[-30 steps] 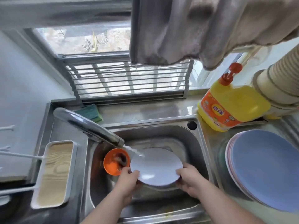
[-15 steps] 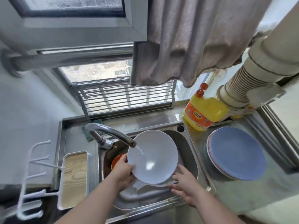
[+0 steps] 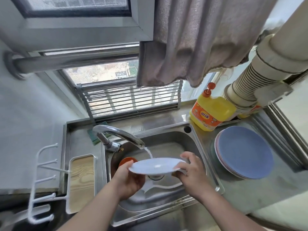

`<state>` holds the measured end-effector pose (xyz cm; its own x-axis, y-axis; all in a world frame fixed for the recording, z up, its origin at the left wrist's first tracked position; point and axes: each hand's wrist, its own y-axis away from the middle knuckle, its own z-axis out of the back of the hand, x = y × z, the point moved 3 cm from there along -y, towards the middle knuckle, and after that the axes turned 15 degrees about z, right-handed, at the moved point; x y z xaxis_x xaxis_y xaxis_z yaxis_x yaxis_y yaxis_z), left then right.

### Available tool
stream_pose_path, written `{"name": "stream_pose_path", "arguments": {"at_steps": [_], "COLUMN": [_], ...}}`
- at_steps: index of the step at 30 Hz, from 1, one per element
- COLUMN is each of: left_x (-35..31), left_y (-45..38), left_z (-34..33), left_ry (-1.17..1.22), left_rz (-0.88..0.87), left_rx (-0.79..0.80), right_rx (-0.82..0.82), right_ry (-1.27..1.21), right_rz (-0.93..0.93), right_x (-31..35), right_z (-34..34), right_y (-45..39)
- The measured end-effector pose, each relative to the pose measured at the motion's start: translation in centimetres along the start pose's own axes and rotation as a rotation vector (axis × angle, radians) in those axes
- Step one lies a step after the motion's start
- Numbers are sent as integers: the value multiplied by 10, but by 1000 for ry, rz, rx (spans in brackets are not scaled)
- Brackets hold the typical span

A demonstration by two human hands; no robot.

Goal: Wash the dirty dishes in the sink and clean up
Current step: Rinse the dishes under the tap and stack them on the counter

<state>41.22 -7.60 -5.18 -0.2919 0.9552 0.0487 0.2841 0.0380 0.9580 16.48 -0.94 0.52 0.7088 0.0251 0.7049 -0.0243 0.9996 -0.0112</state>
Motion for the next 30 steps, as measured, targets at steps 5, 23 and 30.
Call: {"name": "stream_pose_path", "arguments": {"at_steps": [5,23,30], "left_x": [17,-3,-16], "left_y": [-11,-19,-14], "left_z": [1,13,-29], "left_ry": [-67,382,378], "left_rz": [42,-56,-88], "left_rx": [-51,91,118], "right_rx": [65,-308,-483], "right_ry": [-609,-1455,-1489], "right_rz": [-346,-1067,-1074], "right_x": [17,11,-13], "right_z": [-28,-49,-38], "right_y": [-19,-26,-24]}}
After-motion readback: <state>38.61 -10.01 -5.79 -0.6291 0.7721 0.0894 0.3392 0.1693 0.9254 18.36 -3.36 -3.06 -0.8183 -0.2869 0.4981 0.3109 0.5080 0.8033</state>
